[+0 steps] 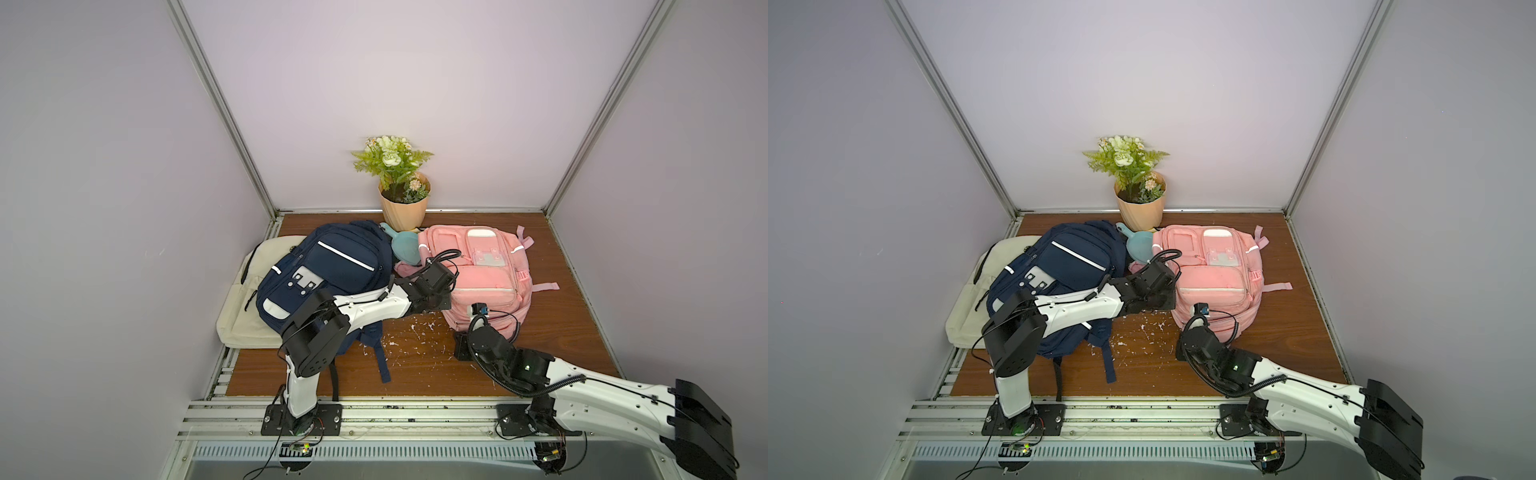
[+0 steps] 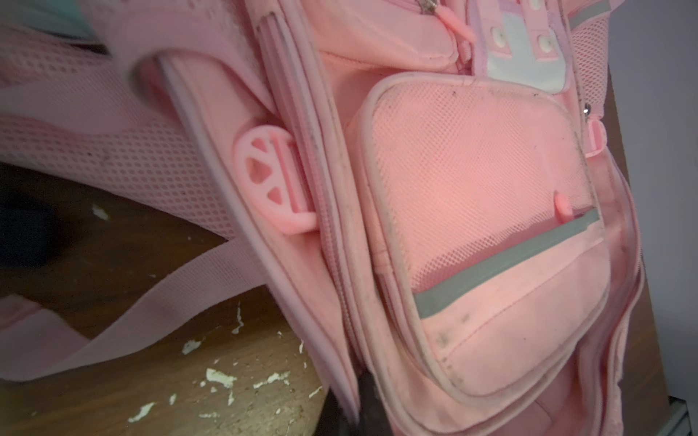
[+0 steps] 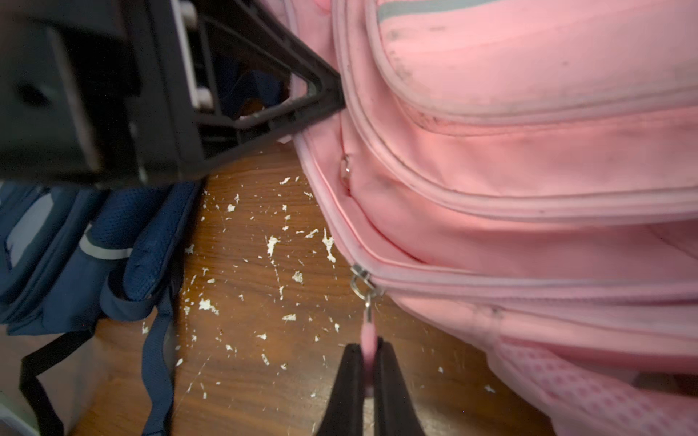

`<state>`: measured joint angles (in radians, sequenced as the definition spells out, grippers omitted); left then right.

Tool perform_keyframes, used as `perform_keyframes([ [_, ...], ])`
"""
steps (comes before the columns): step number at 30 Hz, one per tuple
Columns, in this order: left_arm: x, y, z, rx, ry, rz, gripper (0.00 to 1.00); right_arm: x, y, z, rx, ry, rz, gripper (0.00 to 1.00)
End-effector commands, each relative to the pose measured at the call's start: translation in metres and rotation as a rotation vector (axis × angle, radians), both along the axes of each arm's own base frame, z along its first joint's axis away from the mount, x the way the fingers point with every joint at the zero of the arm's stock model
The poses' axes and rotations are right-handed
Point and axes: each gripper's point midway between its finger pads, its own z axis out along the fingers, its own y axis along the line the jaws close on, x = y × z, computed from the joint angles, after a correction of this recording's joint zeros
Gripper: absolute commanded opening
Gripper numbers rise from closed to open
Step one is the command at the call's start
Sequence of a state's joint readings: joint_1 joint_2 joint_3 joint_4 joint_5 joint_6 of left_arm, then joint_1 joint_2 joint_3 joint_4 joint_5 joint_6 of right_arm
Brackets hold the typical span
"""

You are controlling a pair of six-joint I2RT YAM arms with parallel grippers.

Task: Zip up the backpack
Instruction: Zip the zipper on the backpack.

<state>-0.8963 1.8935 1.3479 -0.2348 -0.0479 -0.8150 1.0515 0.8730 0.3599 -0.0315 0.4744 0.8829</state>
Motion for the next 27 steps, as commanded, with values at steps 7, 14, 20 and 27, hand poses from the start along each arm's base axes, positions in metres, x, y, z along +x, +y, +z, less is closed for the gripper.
perform_keyframes([
  [7,0.093,0.02,0.045,0.088,-0.238,0.047,0.0,-0.015,-0.04,-0.027,-0.05,0.093,-0.075,0.0],
  [14,0.122,0.001,0.05,0.037,-0.222,0.051,0.05,-0.006,-0.013,-0.021,0.004,0.096,-0.03,0.0],
  [20,0.1,0.001,0.034,-0.021,-0.119,0.054,0.4,0.011,0.019,0.004,0.082,0.041,0.003,0.0],
  [27,0.02,0.024,0.026,-0.162,-0.041,0.076,0.64,0.025,0.035,0.014,0.081,-0.001,0.017,0.0],
])
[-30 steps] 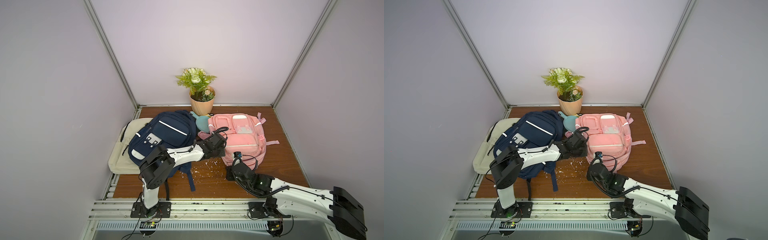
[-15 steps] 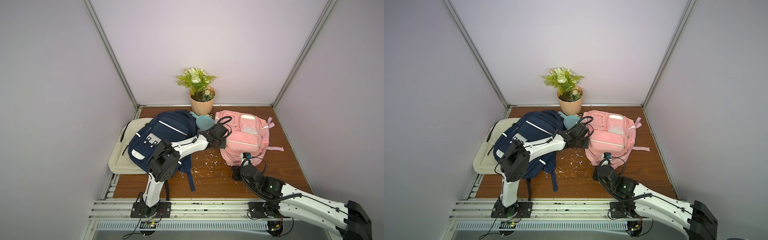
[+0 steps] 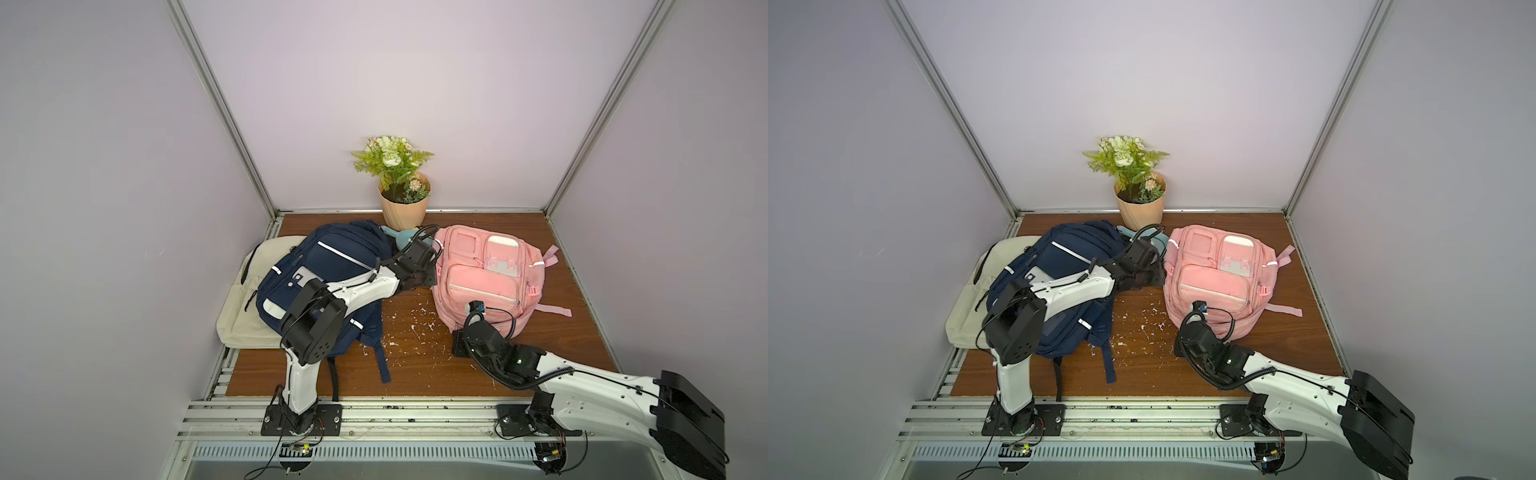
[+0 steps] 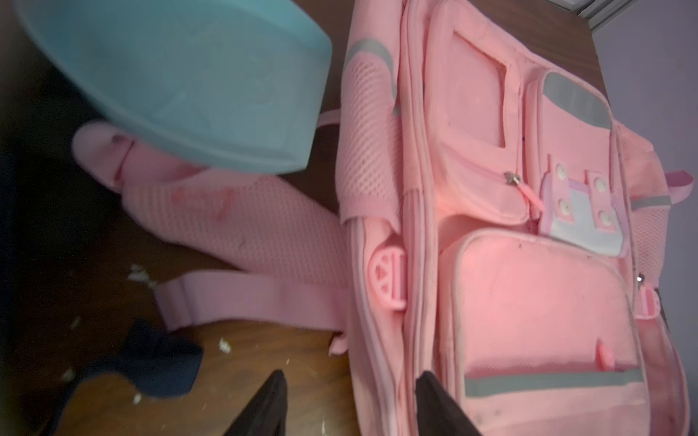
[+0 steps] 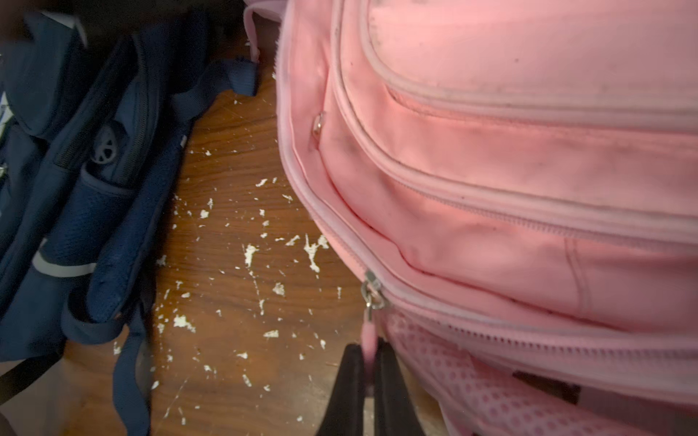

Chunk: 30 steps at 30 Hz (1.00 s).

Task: Zip up the backpack
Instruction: Zip the zipper on the backpack.

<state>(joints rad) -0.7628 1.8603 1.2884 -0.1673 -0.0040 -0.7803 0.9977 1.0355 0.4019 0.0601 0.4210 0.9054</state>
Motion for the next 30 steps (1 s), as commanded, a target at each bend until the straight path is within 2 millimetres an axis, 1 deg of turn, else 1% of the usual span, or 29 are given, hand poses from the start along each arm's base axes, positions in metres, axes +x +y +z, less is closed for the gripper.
perform_keyframes([
  [1,-0.031,-0.021,0.023,-0.132,-0.022,-0.01,0.66,0.009,0.023,0.025,0.075,-0.051,0.044,0.0],
  [3,-0.05,-0.026,0.019,-0.154,-0.003,-0.022,0.69,0.008,0.03,0.023,0.085,-0.046,0.069,0.0],
  [5,-0.063,-0.031,0.01,-0.195,0.031,-0.032,0.7,0.008,0.037,0.022,0.097,-0.04,0.094,0.0],
  [8,-0.072,-0.029,-0.005,-0.225,0.072,-0.012,0.7,0.007,0.048,0.026,0.107,-0.045,0.14,0.0],
  [11,-0.075,-0.03,-0.017,-0.226,0.1,-0.007,0.67,0.006,0.052,0.031,0.119,-0.058,0.158,0.0],
  [13,-0.076,-0.033,-0.022,-0.235,0.11,-0.013,0.63,0.006,0.052,0.031,0.111,-0.061,0.163,0.0],
  [15,-0.075,-0.037,-0.024,-0.245,0.11,-0.024,0.55,0.005,0.052,0.029,0.094,-0.055,0.171,0.0],
  [17,-0.073,-0.039,-0.028,-0.225,0.113,-0.026,0.45,0.005,0.048,0.025,0.068,-0.042,0.162,0.0],
  [19,-0.07,-0.038,-0.031,-0.192,0.11,-0.022,0.34,0.004,0.037,0.019,0.034,-0.027,0.131,0.0],
  [21,-0.065,-0.036,-0.03,-0.156,0.091,-0.017,0.26,0.002,0.017,0.012,-0.018,-0.007,0.07,0.0],
  [22,-0.062,-0.035,-0.029,-0.14,0.083,-0.015,0.22,0.002,0.01,0.01,-0.03,-0.002,0.053,0.0],
  [23,-0.058,-0.034,-0.027,-0.116,0.067,-0.016,0.17,0.0,-0.001,0.007,-0.047,0.006,0.03,0.0],
  [24,-0.053,-0.031,-0.025,-0.085,0.056,-0.008,0.09,-0.002,-0.012,0.004,-0.06,0.018,0.008,0.0],
  [25,-0.049,-0.029,-0.024,-0.061,0.047,-0.004,0.04,-0.002,-0.022,0.002,-0.066,0.026,-0.015,0.0],
  [27,-0.038,-0.022,-0.022,-0.023,0.026,0.004,0.0,-0.004,-0.042,-0.004,-0.076,0.046,-0.056,0.0],
  [29,-0.029,-0.009,-0.023,0.003,0.017,0.018,0.0,-0.005,-0.063,-0.011,-0.081,0.074,-0.1,0.0],
  [30,-0.025,-0.005,-0.023,0.01,0.011,0.023,0.0,-0.006,-0.071,-0.013,-0.082,0.082,-0.115,0.0],
])
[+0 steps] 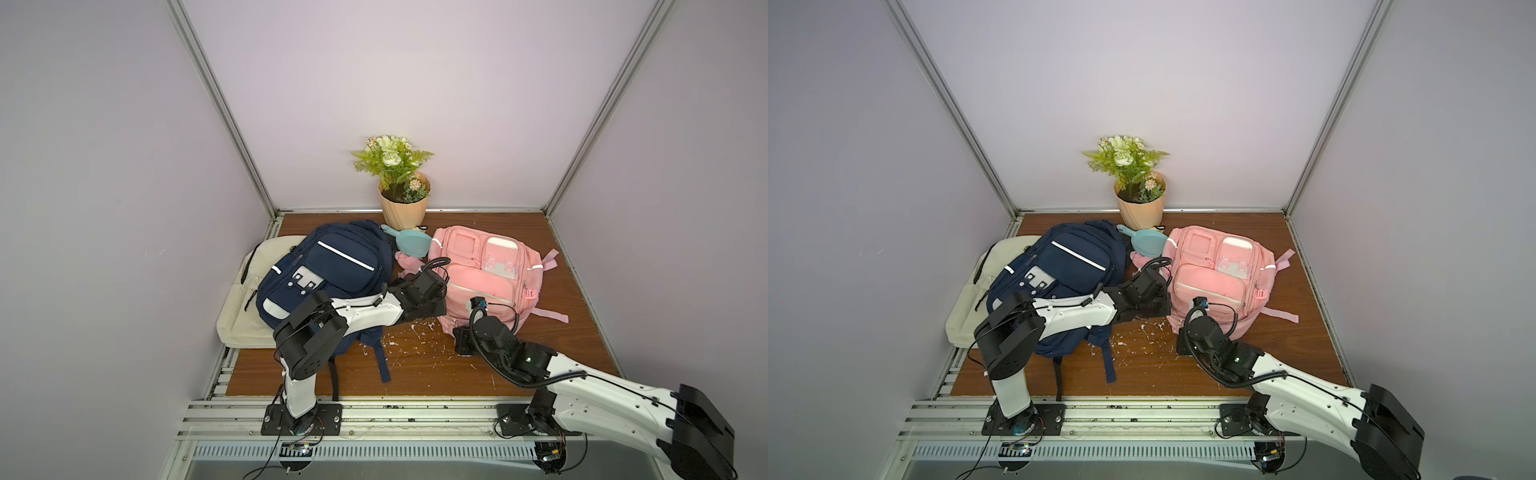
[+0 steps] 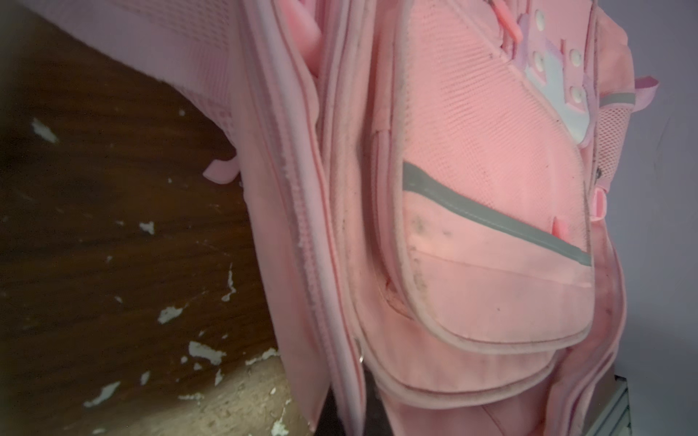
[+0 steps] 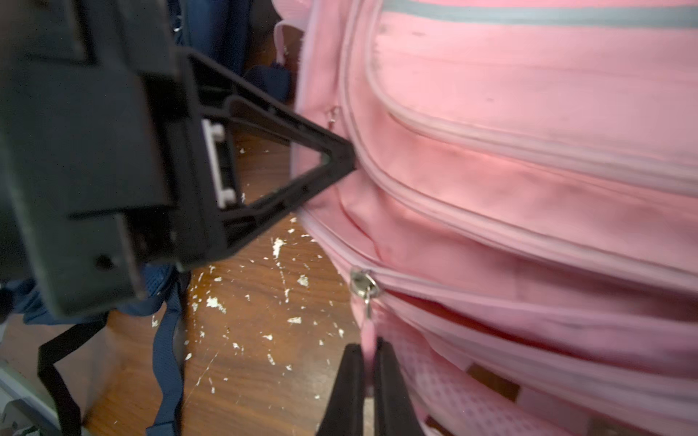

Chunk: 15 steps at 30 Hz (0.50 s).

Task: Zip up the backpack
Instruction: Zip the zipper on the backpack.

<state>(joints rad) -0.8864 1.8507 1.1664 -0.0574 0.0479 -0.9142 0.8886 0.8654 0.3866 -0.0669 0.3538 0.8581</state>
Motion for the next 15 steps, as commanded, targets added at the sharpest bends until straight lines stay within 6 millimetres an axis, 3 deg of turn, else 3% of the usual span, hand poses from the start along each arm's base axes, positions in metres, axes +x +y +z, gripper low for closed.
perform_keyframes([
  [1,0.039,0.039,0.003,0.114,-0.088,0.089,0.0,-0.009,-0.046,-0.028,-0.091,0.089,-0.1,0.0],
  [8,0.059,0.067,0.008,0.213,-0.134,0.116,0.0,-0.015,-0.083,-0.034,-0.139,0.13,-0.224,0.0],
  [12,0.068,0.061,0.015,0.226,-0.15,0.101,0.0,-0.014,-0.091,-0.03,-0.132,0.121,-0.272,0.0],
  [15,0.079,0.049,0.028,0.205,-0.172,0.094,0.0,-0.011,-0.084,-0.025,-0.114,0.103,-0.241,0.0],
])
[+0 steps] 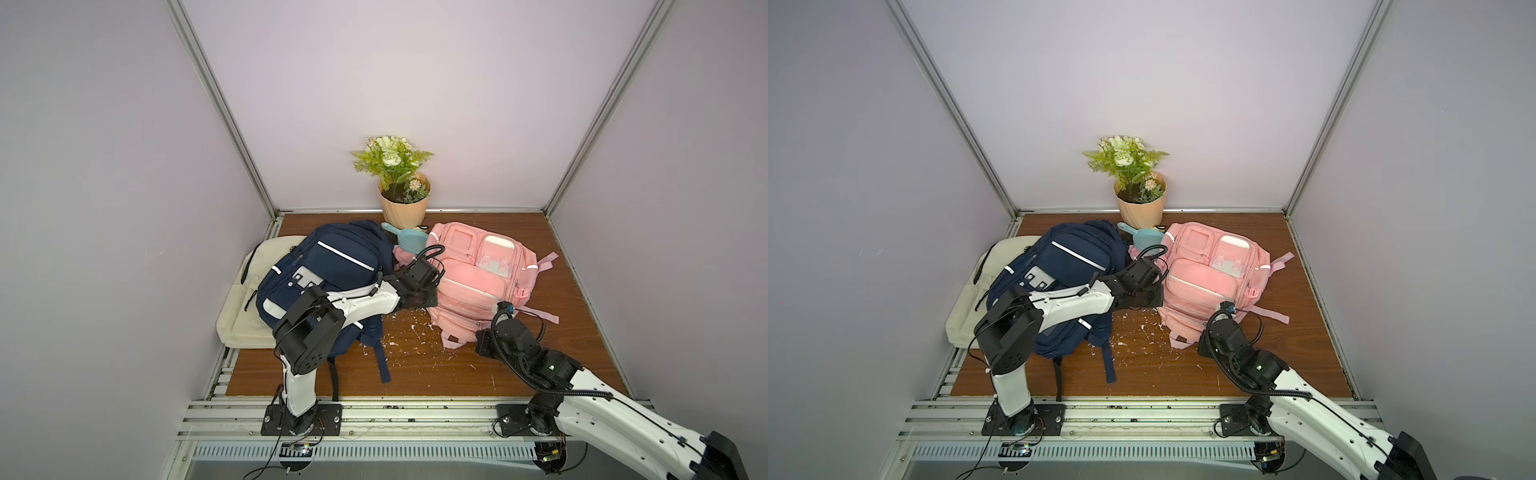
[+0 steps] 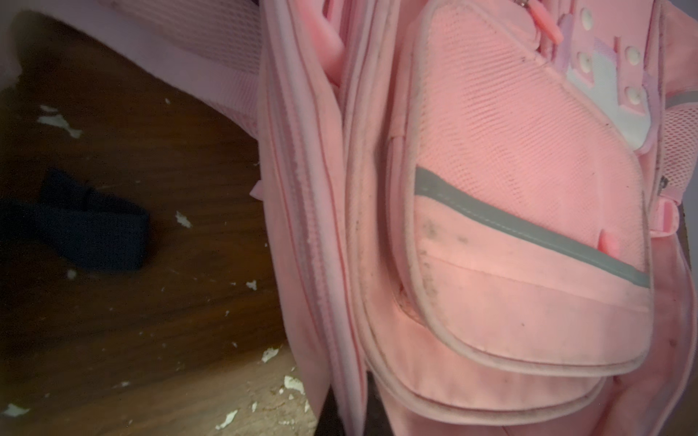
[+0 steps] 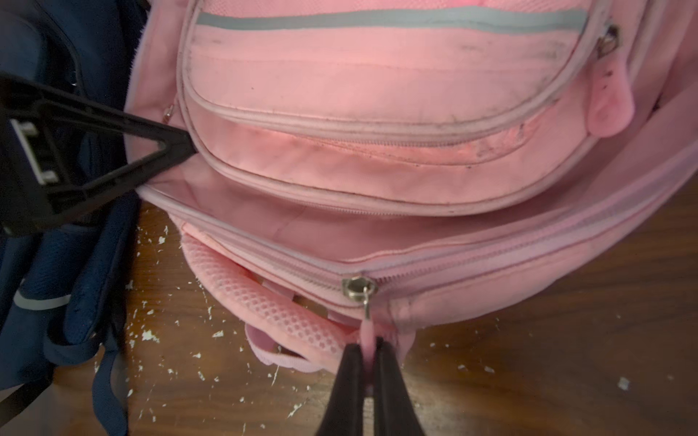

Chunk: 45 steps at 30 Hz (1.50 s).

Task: Zip up the backpack
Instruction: Zip the zipper on the backpack.

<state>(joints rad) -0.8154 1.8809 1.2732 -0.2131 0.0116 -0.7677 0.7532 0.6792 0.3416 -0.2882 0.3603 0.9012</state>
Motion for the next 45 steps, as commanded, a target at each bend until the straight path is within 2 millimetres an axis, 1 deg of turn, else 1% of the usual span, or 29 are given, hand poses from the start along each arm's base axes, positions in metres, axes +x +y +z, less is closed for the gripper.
perform_keyframes([
  [1,0.052,0.017,0.032,0.05,-0.151,0.098,0.0,-0.004,-0.018,-0.008,-0.074,0.037,-0.05,0.0],
  [3,0.062,0.006,0.047,0.032,-0.174,0.085,0.0,-0.001,-0.001,-0.004,-0.047,0.02,0.034,0.0],
  [4,0.07,-0.002,0.059,0.019,-0.192,0.075,0.0,0.0,0.012,-0.001,-0.02,0.009,0.096,0.0],
  [5,0.076,-0.008,0.067,0.017,-0.203,0.064,0.0,0.0,0.024,0.003,0.008,-0.001,0.149,0.0],
  [8,0.092,-0.02,0.08,0.026,-0.225,0.051,0.02,0.001,0.054,0.013,0.084,-0.035,0.262,0.0],
  [10,0.098,-0.024,0.082,0.023,-0.229,0.047,0.08,0.002,0.071,0.019,0.118,-0.052,0.307,0.0],
  [12,0.1,-0.023,0.078,0.02,-0.215,0.05,0.14,0.006,0.085,0.025,0.14,-0.066,0.333,0.0],
  [13,0.098,-0.02,0.074,0.023,-0.202,0.056,0.19,0.008,0.093,0.029,0.156,-0.075,0.344,0.0],
  [15,0.092,-0.013,0.065,0.029,-0.183,0.069,0.3,0.014,0.105,0.037,0.182,-0.092,0.353,0.0],
  [17,0.08,-0.005,0.056,0.019,-0.157,0.079,0.43,0.019,0.113,0.041,0.197,-0.104,0.352,0.0],
  [19,0.066,0.003,0.052,-0.001,-0.134,0.086,0.53,0.025,0.118,0.043,0.197,-0.109,0.347,0.0],
  [20,0.054,0.011,0.044,-0.003,-0.11,0.091,0.58,0.027,0.12,0.044,0.193,-0.111,0.344,0.0],
  [23,0.022,0.026,0.044,-0.032,-0.099,0.112,0.69,0.031,0.126,0.046,0.181,-0.113,0.36,0.0],
  [25,0.001,0.029,0.044,-0.057,-0.097,0.112,0.74,0.031,0.131,0.046,0.181,-0.115,0.376,0.0],
  [26,-0.009,0.028,0.042,-0.077,-0.088,0.103,0.75,0.03,0.134,0.044,0.181,-0.113,0.385,0.0],
  [29,-0.031,0.016,0.036,-0.162,-0.06,0.067,0.76,0.026,0.145,0.044,0.183,-0.119,0.419,0.0],
  [30,-0.035,0.013,0.034,-0.183,-0.055,0.06,0.77,0.024,0.149,0.044,0.181,-0.122,0.429,0.0],
  [34,-0.047,0.004,0.027,-0.263,-0.032,0.038,0.76,0.017,0.164,0.044,0.178,-0.126,0.459,0.0],
  [37,-0.052,0.005,0.016,-0.238,-0.007,0.036,0.73,0.014,0.167,0.043,0.183,-0.124,0.457,0.0],
  [38,-0.053,0.005,0.011,-0.229,0.005,0.035,0.71,0.014,0.167,0.043,0.184,-0.126,0.456,0.0],
  [41,-0.057,0.006,-0.005,-0.207,0.042,0.035,0.59,0.014,0.167,0.043,0.177,-0.127,0.456,0.0],
  [43,-0.057,0.008,-0.01,-0.188,0.05,0.04,0.47,0.015,0.166,0.043,0.167,-0.123,0.453,0.0],
  [45,-0.053,0.012,-0.009,-0.158,0.035,0.055,0.37,0.015,0.16,0.039,0.14,-0.103,0.431,0.0],
])
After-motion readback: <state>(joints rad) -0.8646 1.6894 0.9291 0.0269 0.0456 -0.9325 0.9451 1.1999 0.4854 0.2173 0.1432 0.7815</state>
